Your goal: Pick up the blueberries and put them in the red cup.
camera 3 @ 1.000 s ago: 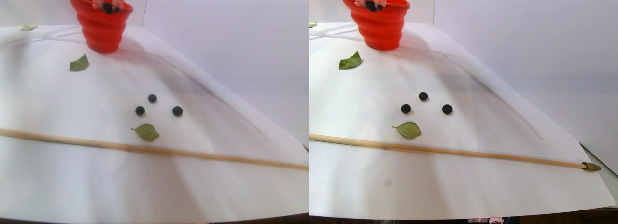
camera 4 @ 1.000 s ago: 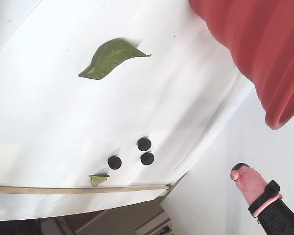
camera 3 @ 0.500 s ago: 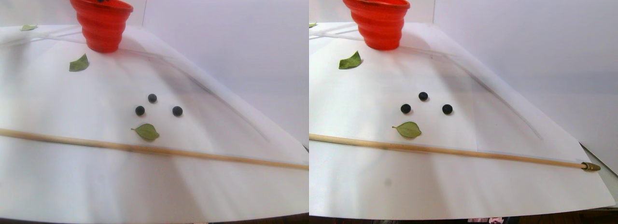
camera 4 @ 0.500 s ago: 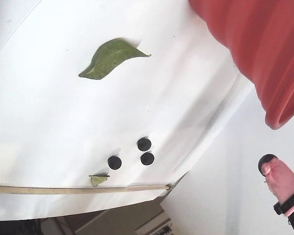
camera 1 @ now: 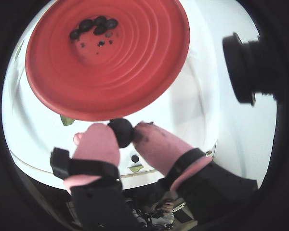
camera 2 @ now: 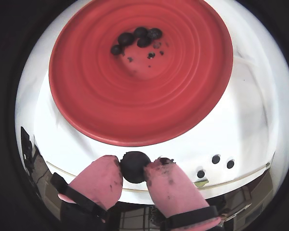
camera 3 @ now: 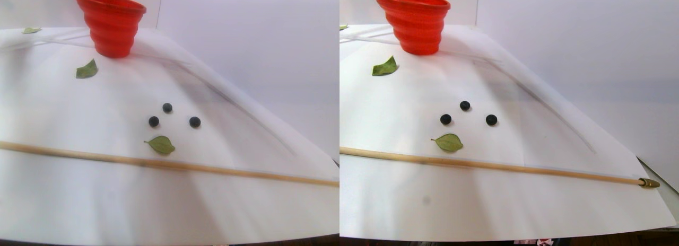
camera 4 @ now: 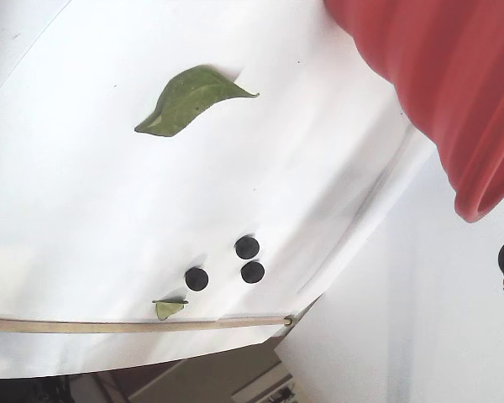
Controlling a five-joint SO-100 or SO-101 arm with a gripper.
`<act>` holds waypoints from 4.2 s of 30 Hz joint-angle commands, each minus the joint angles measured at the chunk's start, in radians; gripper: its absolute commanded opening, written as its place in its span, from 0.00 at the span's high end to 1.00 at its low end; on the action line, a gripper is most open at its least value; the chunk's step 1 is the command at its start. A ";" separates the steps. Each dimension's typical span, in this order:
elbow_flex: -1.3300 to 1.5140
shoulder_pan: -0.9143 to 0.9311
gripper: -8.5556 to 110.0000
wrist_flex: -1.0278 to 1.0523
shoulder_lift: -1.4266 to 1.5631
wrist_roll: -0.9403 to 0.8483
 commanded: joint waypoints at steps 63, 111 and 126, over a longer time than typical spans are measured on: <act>0.195 0.373 0.80 0.345 0.121 -0.219; 0.580 0.400 0.79 -0.242 -0.146 -0.242; 0.627 0.393 0.79 -0.459 -0.327 -0.242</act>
